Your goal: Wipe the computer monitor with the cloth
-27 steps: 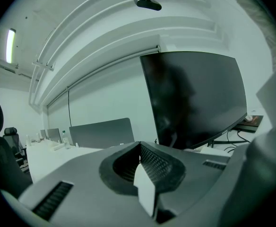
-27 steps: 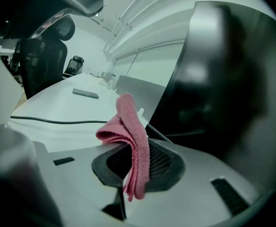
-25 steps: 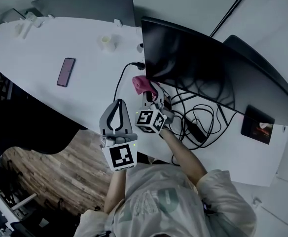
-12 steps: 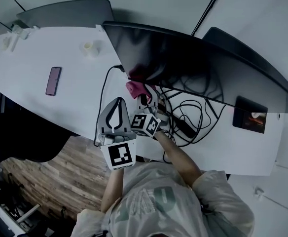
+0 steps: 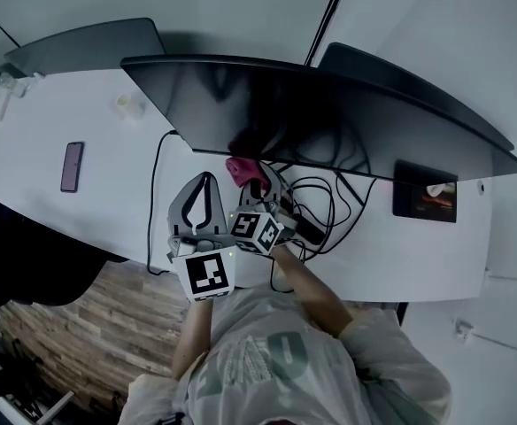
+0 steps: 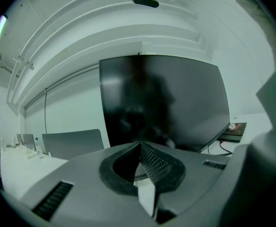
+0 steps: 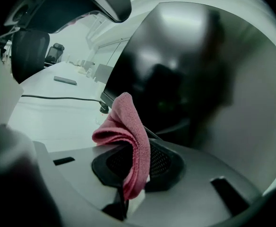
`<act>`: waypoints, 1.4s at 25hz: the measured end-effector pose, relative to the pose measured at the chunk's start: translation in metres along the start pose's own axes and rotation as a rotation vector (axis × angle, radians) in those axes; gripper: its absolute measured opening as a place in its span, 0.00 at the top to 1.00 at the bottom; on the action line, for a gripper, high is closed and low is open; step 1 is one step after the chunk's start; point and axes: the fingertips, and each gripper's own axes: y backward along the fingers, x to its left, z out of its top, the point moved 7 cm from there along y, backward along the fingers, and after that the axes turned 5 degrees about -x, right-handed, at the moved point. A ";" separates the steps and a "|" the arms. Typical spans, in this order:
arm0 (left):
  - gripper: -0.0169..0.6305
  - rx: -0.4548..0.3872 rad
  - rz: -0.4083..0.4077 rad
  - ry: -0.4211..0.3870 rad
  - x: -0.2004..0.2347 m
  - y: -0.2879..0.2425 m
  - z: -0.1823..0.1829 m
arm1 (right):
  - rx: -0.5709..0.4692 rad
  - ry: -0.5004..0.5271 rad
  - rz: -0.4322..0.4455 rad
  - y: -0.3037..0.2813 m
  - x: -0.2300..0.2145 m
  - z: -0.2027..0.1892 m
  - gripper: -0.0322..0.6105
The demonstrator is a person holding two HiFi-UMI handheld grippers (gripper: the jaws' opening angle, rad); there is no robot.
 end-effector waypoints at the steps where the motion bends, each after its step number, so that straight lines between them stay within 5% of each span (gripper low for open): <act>1: 0.95 0.004 -0.013 0.003 -0.005 -0.002 0.000 | 0.007 -0.001 -0.016 0.003 -0.006 -0.004 0.86; 15: 0.95 -0.018 -0.210 0.019 -0.084 -0.030 0.012 | 0.143 -0.056 -0.215 0.042 -0.097 -0.075 0.86; 35: 0.95 -0.022 -0.449 0.101 -0.232 -0.055 0.018 | 0.171 -0.067 -0.408 0.095 -0.218 -0.163 0.86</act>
